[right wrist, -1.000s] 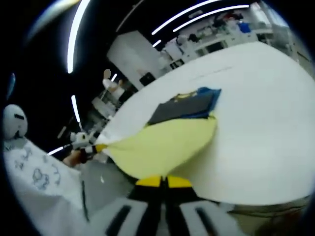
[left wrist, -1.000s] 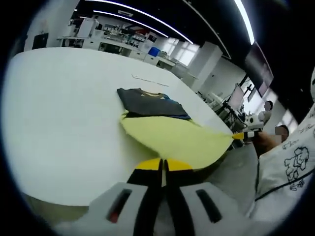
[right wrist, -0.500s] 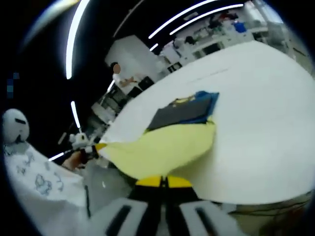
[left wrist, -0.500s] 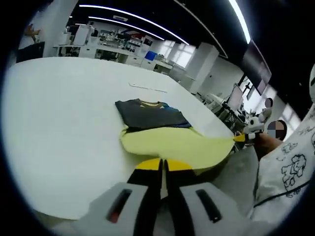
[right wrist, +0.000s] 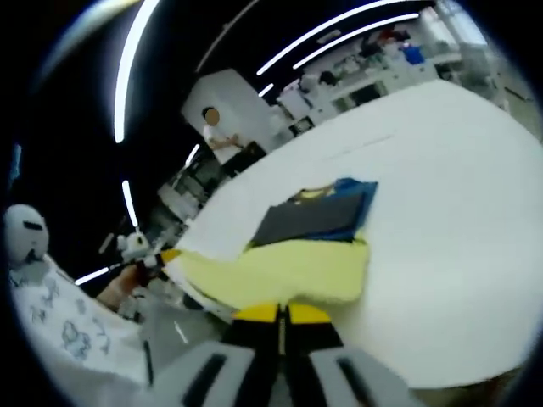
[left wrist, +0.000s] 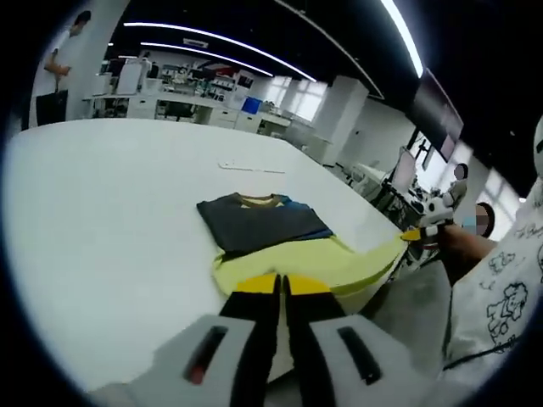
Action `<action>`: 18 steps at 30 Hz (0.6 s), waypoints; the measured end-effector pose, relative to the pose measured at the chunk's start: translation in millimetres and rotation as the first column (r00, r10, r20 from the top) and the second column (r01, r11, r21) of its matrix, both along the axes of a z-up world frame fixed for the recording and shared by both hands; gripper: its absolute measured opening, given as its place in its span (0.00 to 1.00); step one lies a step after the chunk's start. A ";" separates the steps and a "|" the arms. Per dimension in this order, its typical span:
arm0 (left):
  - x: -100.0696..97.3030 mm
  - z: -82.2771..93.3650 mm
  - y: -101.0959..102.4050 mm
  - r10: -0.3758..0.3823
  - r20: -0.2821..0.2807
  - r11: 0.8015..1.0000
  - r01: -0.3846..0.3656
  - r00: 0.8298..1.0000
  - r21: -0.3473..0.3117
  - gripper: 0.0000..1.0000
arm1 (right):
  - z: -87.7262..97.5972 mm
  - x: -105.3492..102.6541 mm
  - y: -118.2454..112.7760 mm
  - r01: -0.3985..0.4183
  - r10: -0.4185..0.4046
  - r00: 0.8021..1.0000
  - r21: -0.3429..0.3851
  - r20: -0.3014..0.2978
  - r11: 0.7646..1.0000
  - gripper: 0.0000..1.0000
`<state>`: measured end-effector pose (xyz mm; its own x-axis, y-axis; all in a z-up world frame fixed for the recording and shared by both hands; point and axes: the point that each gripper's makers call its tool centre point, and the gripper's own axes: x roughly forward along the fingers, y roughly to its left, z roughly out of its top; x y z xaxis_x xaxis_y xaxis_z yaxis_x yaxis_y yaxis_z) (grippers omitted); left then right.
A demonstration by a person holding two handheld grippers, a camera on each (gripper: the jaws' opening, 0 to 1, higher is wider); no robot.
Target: Fold the garment on the visible template until the final outline fits inside the template.
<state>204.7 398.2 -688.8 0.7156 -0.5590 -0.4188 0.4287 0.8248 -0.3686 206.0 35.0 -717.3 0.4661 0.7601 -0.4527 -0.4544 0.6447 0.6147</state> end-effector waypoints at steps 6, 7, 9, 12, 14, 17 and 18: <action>20.9 5.0 1.6 0.007 0.020 1.000 -0.006 1.000 -0.025 0.00 | 8.1 27.5 4.4 0.020 -0.021 1.000 0.030 0.021 0.999 0.00; 26.2 5.3 1.7 0.008 0.023 1.000 -0.008 1.000 -0.028 0.00 | 8.7 30.7 5.3 0.020 -0.020 1.000 0.031 0.023 0.999 0.00; 35.8 5.8 1.9 0.012 0.027 0.999 -0.011 1.000 -0.032 0.00 | 10.0 39.9 6.8 0.023 -0.024 0.999 0.031 0.029 0.999 0.00; 48.5 4.7 3.6 0.026 0.028 0.999 -0.025 0.999 -0.041 0.00 | 10.2 55.2 7.5 0.027 -0.028 0.999 0.023 0.038 0.999 0.00; 56.7 3.5 4.6 0.030 0.027 0.998 -0.029 0.999 -0.049 0.00 | 10.7 63.2 7.5 0.032 -0.034 0.999 0.027 0.040 0.999 0.00; 68.2 1.3 5.9 0.032 0.029 0.999 -0.031 0.999 -0.039 0.00 | 13.1 79.1 8.9 0.039 -0.041 0.998 0.046 0.042 0.998 0.00; 72.4 1.0 5.9 0.032 0.030 0.999 -0.031 0.999 -0.035 0.00 | 12.6 82.2 9.2 0.038 -0.040 0.998 0.044 0.041 0.998 0.00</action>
